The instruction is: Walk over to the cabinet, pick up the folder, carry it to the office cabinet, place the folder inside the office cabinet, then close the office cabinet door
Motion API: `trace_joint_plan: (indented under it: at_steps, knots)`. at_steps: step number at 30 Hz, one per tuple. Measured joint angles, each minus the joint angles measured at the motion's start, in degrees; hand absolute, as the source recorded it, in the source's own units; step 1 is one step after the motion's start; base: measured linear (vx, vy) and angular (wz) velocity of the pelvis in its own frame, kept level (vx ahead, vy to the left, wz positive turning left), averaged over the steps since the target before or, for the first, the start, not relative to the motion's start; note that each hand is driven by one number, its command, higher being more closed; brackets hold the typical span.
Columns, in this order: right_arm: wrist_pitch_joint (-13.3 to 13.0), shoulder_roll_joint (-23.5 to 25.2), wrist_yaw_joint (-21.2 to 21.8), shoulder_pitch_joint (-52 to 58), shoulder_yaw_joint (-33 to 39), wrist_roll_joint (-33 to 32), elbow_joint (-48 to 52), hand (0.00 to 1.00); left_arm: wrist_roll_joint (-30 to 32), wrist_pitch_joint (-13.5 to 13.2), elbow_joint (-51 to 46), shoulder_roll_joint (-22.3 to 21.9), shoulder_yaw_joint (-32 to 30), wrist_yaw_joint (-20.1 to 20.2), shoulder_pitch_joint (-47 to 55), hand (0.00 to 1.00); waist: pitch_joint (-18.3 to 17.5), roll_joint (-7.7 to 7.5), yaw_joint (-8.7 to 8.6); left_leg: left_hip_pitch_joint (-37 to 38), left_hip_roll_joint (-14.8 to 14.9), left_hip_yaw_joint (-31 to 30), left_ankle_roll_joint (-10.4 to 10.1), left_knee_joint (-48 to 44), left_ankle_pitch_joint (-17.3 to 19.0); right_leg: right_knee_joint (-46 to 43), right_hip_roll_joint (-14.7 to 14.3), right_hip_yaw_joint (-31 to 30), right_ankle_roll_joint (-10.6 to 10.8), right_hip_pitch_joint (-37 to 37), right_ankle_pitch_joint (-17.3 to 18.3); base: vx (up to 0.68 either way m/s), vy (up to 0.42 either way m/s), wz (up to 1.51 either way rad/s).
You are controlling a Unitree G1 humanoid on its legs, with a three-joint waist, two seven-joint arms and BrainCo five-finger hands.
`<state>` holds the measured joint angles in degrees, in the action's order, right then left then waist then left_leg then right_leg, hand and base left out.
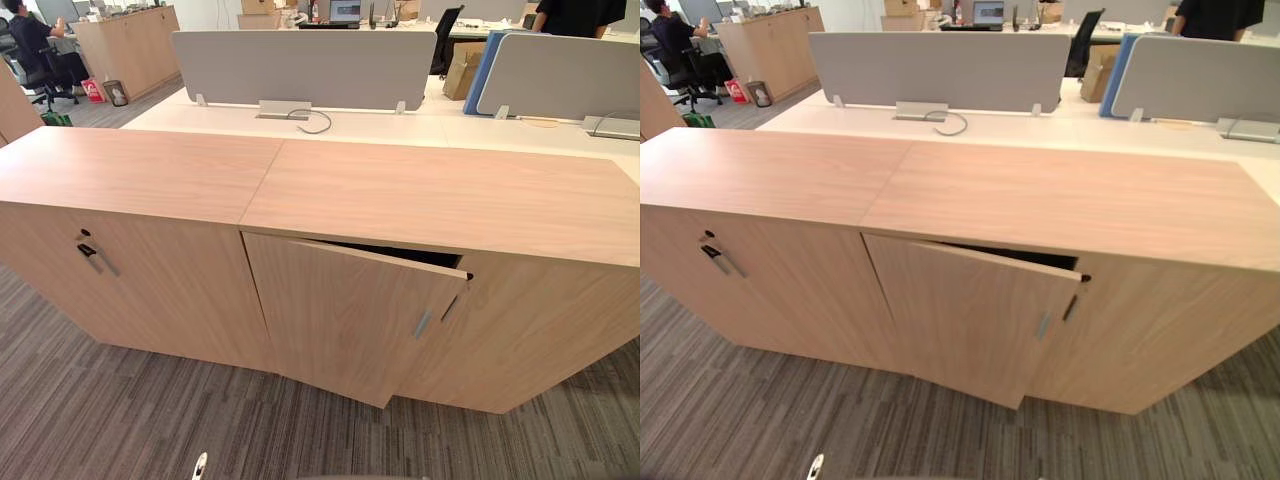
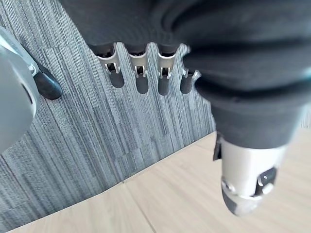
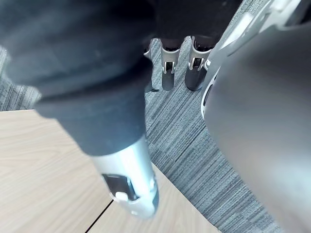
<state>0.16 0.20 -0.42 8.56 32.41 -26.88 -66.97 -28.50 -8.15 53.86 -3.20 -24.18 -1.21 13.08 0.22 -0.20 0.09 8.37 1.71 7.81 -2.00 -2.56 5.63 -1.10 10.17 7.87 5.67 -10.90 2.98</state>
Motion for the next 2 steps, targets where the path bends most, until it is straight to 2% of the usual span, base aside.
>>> trace_joint_plan:
  at_steps: [2]
  knots:
    - [0.0,0.0,0.1,0.0,0.0,1.1,0.1,0.0,3.5,-0.1,-1.7,1.6,7.0,0.1,0.3,0.0,0.1,-0.15,0.19,0.8,0.4,0.6,-0.3,0.7,-0.2,0.0,-0.2,0.0,0.2,-0.1,-0.1,0.02,-0.029,-0.11]
